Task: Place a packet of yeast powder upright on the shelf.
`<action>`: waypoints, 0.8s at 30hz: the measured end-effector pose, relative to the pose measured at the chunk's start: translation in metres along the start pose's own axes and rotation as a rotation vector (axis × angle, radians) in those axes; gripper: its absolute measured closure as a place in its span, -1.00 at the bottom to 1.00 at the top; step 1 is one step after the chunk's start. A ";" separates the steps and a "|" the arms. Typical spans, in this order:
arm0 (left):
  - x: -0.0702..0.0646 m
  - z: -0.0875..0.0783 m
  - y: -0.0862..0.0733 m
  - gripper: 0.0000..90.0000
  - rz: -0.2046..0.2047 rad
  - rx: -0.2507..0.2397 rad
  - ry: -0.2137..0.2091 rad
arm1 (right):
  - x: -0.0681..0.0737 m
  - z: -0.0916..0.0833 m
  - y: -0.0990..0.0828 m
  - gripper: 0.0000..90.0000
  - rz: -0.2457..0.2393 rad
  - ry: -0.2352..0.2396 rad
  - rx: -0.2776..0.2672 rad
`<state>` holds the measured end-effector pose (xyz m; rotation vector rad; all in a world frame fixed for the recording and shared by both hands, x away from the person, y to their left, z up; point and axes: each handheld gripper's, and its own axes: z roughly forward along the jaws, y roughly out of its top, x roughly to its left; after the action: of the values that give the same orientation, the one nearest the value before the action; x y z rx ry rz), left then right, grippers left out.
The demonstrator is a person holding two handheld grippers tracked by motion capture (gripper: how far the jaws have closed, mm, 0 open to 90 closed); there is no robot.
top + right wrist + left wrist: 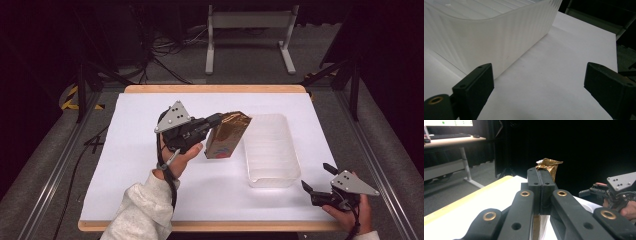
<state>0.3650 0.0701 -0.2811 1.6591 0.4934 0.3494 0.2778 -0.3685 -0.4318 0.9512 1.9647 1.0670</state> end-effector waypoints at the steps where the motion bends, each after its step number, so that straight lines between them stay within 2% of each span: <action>1: -0.001 0.002 0.001 1.00 -0.004 0.001 -0.003 | 0.000 0.000 0.000 -0.79 -0.001 -0.001 0.001; 11: -0.008 0.021 0.009 1.00 0.008 0.001 -0.034 | 0.000 0.000 0.000 -0.79 -0.001 -0.001 -0.002; 24: -0.024 0.055 0.018 1.00 0.012 -0.003 -0.103 | -0.001 -0.001 -0.001 -0.79 0.009 -0.004 -0.003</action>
<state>0.3742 0.0092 -0.2697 1.6684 0.4058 0.2723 0.2771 -0.3699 -0.4316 0.9604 1.9574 1.0718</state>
